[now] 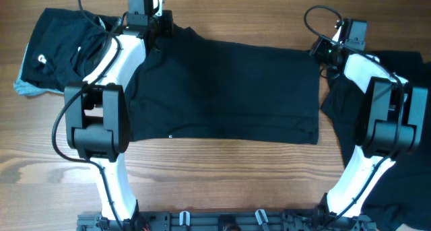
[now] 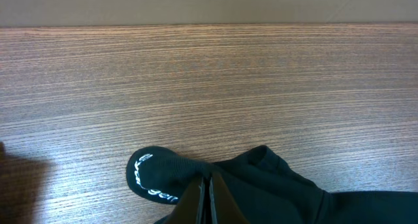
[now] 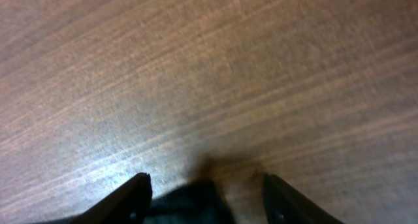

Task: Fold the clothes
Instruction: 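Grasp the top edge corners with both grippers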

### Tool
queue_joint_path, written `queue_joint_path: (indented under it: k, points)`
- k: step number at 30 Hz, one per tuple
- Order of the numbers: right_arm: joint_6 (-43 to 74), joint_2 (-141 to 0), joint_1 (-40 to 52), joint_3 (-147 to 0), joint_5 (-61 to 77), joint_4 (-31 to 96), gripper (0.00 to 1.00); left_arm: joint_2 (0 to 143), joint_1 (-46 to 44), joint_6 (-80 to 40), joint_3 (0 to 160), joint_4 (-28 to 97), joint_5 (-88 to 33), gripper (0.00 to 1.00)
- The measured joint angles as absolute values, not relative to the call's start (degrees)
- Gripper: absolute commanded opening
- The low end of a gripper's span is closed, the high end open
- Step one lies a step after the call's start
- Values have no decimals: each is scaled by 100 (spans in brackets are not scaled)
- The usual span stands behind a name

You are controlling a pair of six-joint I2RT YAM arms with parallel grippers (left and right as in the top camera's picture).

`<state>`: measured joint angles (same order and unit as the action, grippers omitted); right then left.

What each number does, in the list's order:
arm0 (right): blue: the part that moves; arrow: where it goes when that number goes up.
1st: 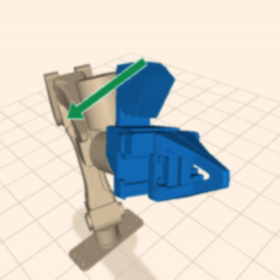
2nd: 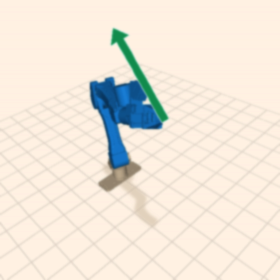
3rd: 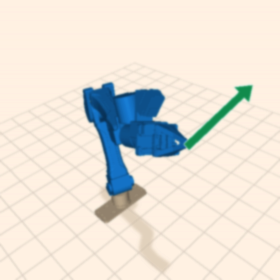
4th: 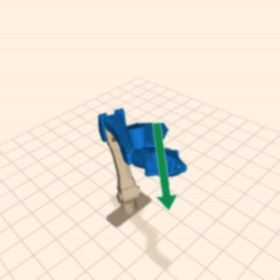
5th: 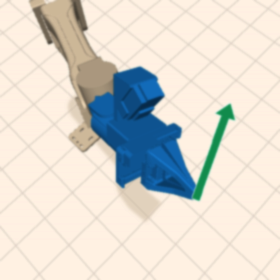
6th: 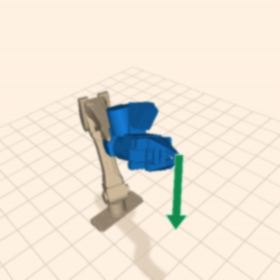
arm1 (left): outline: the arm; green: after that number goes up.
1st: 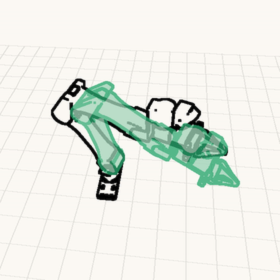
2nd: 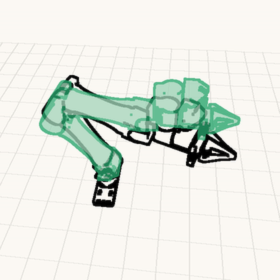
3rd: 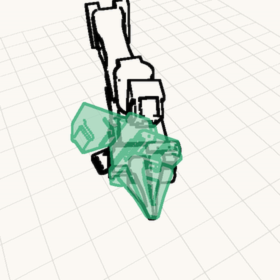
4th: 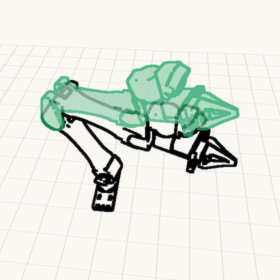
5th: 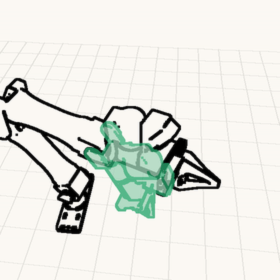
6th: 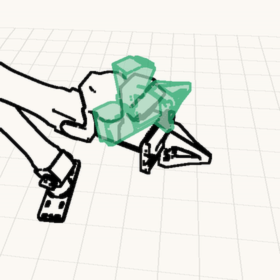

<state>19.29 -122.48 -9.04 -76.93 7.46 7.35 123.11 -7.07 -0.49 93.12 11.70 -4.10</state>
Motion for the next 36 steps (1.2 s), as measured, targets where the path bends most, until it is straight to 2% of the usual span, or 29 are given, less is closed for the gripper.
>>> queue_joint_path:
  k: [5,11,12,15,16,22,30,36]
  points:
    - [1918,-12302,-910,-7758,993,827,41,12311,-707,-49,9312,1229,-410,4]
    - [1890,-12302,-934,-7789,1133,972,43,12311,-707,-51,9312,1313,-410,4]
    - [1826,-12302,-941,-7795,1221,1002,41,12311,-707,-49,9312,1310,-410,4]
    - [1680,-12300,-943,-7808,1393,1100,11,12311,-707,-49,9312,1310,-410,4]
    - [1667,-12302,-943,-7813,1415,1142,4,12311,-707,-49,9312,1308,-410,4]
    - [1660,-12272,-998,-7782,1498,1227,4,12311,-707,-49,9312,1308,-340,4]
    - [1662,-11126,-1076,-7693,1498,2060,4,11998,-714,-49,9312,1680,-104,4]
    - [1660,-11063,-1076,-7690,1498,2362,4,11968,-714,-49,9312,1868,1,4]
